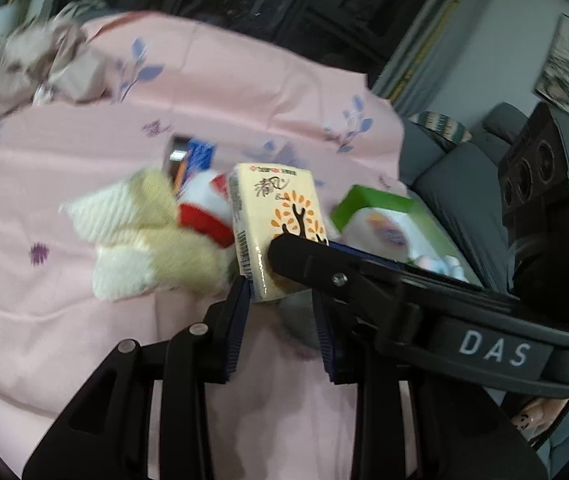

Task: Organize soft objects
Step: 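Carry the tissue pack with the right gripper into the green box and release, then return the right gripper to the pile and grasp the grey fleece towel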

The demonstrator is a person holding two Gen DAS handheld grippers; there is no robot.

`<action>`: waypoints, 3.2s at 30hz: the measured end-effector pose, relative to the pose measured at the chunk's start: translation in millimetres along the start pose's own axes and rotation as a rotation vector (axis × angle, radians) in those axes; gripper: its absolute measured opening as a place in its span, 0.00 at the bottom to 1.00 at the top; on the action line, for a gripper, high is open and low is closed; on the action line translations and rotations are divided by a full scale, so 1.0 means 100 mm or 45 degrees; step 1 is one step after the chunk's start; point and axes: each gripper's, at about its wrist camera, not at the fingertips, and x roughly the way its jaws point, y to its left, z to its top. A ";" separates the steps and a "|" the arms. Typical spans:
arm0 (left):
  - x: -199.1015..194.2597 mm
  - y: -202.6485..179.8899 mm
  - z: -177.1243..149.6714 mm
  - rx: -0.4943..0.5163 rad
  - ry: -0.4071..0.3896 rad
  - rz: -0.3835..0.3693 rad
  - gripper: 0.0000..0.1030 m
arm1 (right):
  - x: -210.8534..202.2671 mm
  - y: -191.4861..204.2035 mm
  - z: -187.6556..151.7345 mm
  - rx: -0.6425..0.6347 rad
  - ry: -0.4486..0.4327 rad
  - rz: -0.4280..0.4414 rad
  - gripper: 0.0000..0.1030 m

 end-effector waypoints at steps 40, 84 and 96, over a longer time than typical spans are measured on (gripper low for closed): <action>0.91 -1.92 0.33 0.392 0.153 -0.241 0.29 | -1.53 -1.62 0.03 0.425 -0.406 -0.170 0.48; 0.64 -1.52 0.24 0.234 0.201 -0.186 0.81 | -1.40 -1.73 0.03 0.519 -0.264 -0.390 0.80; -0.04 -0.59 0.21 0.076 0.074 0.048 0.99 | -1.47 -1.23 0.08 0.357 -0.297 -0.412 0.93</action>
